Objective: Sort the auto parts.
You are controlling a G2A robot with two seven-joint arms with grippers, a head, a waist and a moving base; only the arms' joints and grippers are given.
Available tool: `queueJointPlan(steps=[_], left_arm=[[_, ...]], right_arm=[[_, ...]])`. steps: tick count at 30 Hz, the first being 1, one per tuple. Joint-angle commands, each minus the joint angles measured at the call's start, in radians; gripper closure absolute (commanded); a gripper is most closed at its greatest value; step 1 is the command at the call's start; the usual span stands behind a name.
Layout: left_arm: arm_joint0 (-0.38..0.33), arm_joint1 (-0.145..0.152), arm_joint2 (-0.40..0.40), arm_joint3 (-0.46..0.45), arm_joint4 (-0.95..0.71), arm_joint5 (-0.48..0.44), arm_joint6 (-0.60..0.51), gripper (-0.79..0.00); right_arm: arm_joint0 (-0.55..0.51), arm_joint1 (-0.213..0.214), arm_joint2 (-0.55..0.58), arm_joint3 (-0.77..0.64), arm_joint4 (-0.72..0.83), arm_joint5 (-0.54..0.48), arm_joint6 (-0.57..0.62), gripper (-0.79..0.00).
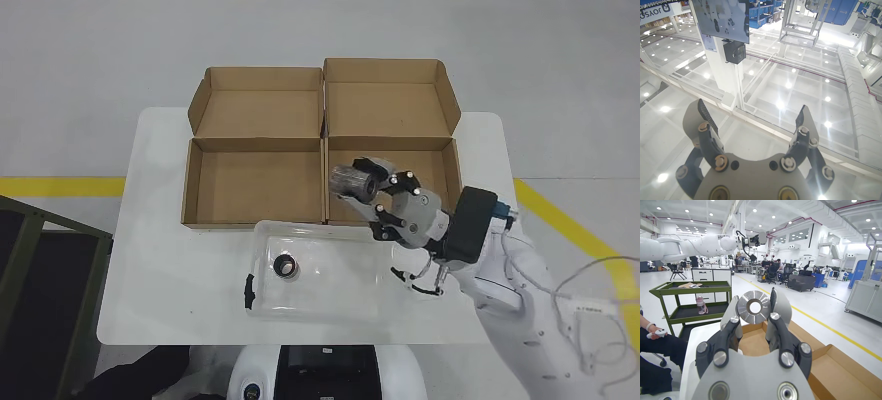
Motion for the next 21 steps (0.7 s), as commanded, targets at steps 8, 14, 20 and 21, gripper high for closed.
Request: queueJointPlan(steps=[8, 14, 20, 21], left_arm=[[0.000, 0.000, 0.000, 0.000, 0.000, 0.000, 0.000, -0.785], [0.000, 0.000, 0.000, 0.000, 0.000, 0.000, 0.000, -0.785], [0.000, 0.000, 0.000, 0.000, 0.000, 0.000, 0.000, -0.785], [0.000, 0.000, 0.000, 0.000, 0.000, 0.000, 0.000, -0.785]], right_arm=[[0.096, -0.006, -0.078, 0.113, -0.011, -0.045, 0.187, 0.000], [0.125, -0.017, -0.161, 0.135, -0.029, -0.013, 0.293, 0.000], [0.125, -0.029, -0.236, 0.114, -0.076, 0.085, 0.387, 0.000], [0.128, -0.031, -0.245, 0.117, -0.079, 0.098, 0.398, 0.000]])
